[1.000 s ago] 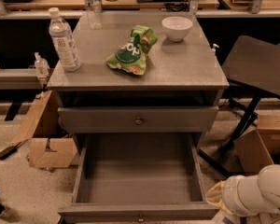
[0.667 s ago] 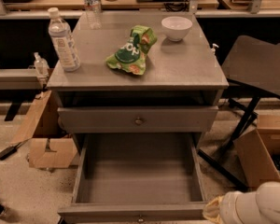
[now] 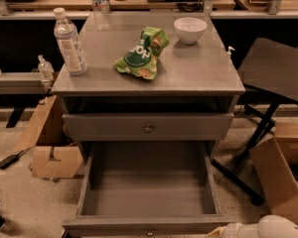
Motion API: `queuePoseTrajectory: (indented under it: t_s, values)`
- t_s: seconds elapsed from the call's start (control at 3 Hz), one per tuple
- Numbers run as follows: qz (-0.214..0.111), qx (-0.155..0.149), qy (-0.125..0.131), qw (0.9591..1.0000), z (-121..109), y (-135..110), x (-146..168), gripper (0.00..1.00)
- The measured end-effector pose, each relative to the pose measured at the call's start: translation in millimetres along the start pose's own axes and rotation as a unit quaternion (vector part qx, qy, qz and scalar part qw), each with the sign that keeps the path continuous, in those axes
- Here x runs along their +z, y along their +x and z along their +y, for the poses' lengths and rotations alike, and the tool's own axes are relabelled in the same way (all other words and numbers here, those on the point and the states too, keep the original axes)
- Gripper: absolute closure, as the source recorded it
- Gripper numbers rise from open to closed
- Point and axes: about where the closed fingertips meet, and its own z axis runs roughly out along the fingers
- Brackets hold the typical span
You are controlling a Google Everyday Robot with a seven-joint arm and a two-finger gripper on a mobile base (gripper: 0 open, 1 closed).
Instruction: Close middle drawer
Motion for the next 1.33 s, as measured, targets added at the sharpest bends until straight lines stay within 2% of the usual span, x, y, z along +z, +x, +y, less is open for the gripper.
queuePoseTrajectory:
  t_s: [0.33, 0.67, 1.0, 1.33]
  values:
    - [-0.018, -0.016, -0.013, 0.9996, -25, 0, 58, 1.0]
    - [-0.023, -0.021, -0.016, 0.9994, -28, -2, 69, 1.0]
    - [-0.026, -0.043, -0.016, 0.9986, -52, -19, 86, 1.0]
    - [-0.026, -0.043, -0.016, 0.9986, -51, -18, 86, 1.0]
